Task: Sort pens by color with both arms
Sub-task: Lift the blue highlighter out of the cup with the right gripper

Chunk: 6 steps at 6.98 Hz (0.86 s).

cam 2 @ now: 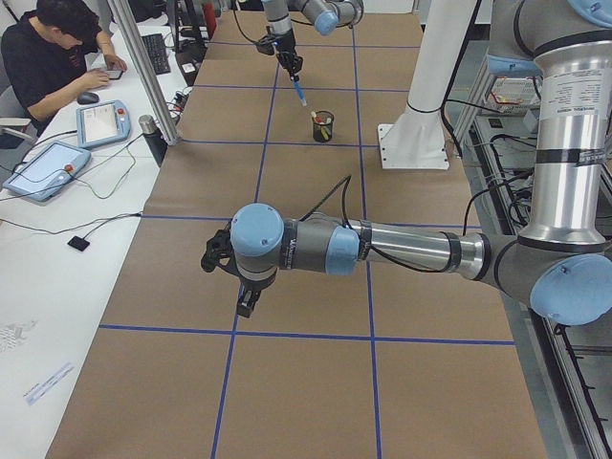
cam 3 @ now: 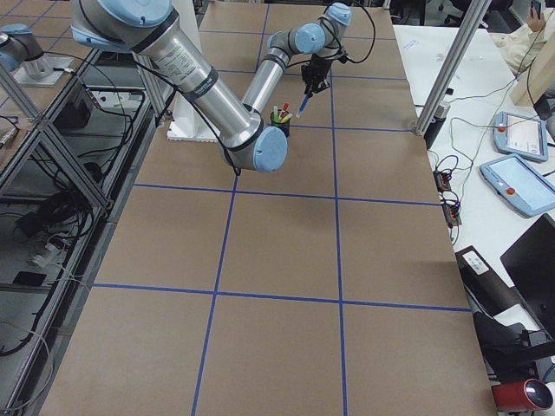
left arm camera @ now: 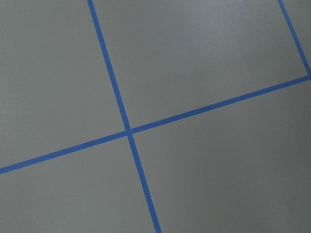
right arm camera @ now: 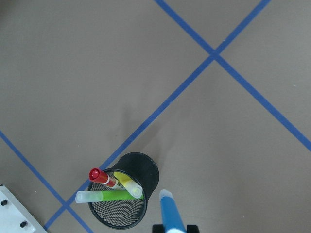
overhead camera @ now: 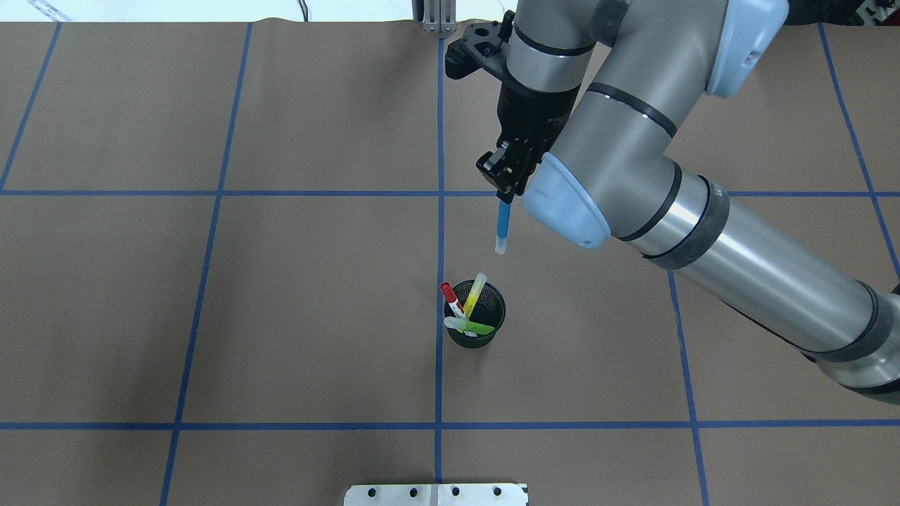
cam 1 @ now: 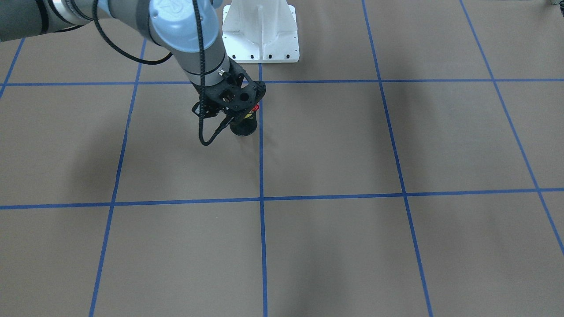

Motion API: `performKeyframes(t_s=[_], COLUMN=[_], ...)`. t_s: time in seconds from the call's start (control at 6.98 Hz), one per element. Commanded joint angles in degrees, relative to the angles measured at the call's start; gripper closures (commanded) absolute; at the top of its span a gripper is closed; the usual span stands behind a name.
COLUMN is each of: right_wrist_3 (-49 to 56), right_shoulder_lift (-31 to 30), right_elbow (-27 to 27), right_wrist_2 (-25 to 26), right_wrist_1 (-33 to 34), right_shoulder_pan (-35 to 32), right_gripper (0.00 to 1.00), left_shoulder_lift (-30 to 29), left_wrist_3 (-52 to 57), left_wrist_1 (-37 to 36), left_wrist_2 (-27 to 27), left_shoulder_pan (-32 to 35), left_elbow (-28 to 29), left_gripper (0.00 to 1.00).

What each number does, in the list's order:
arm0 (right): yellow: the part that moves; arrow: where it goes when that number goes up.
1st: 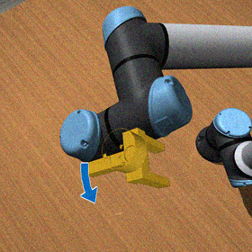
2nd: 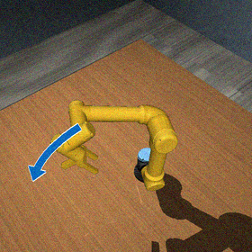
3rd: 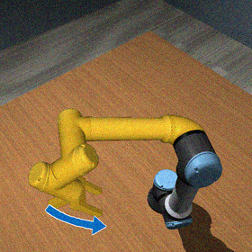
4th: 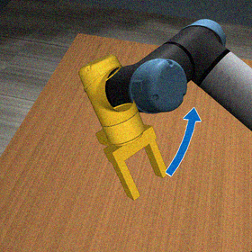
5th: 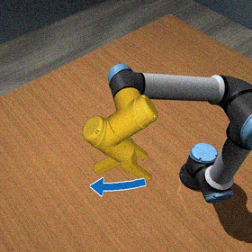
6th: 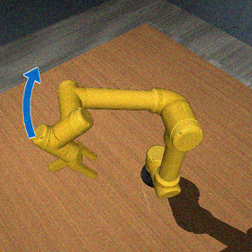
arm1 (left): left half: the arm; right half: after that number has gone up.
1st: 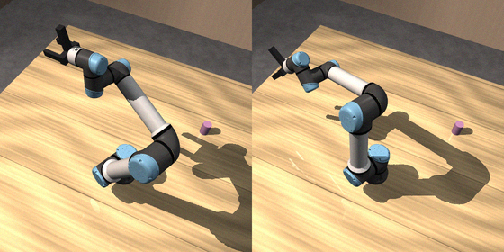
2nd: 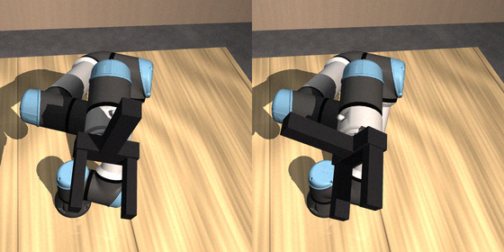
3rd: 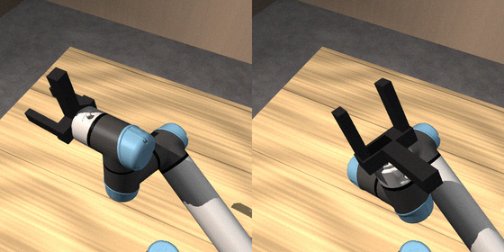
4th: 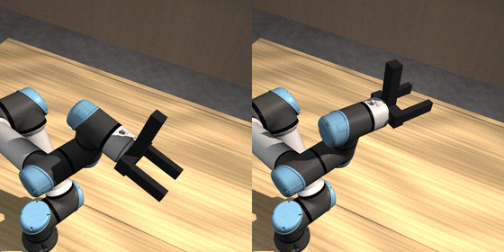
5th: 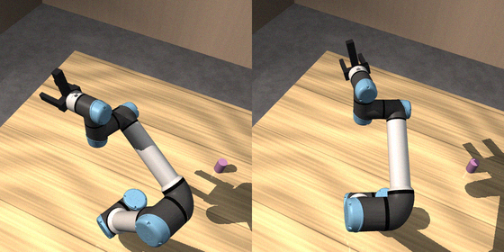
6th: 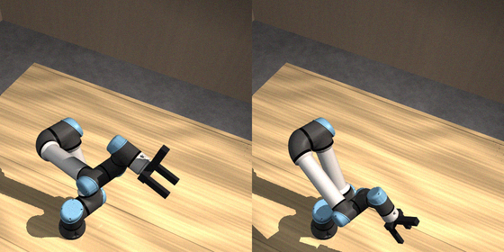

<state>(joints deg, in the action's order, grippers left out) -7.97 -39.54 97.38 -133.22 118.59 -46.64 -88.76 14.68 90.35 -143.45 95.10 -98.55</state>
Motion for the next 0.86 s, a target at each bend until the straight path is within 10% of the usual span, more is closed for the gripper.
performKeyframes(t_s=[0.0,0.72], right_wrist_3=[-4.0,-19.4], right_shoulder_lift=[0.0,-0.4], right_elbow=[-0.2,-12.7], right_wrist_2=[-0.6,8.4], right_wrist_1=[0.3,-26.2], right_shoulder_pan=[-1.9,-3.4], right_gripper=[0.78,0.81], left_shoulder_lift=[0.0,0.1], left_wrist_3=[0.0,0.1], left_wrist_1=[0.0,0.1], left_wrist_2=[-1.0,-1.1], left_shoulder_pan=[-0.1,0.0], left_elbow=[0.0,-0.1], left_gripper=[0.00,0.00])
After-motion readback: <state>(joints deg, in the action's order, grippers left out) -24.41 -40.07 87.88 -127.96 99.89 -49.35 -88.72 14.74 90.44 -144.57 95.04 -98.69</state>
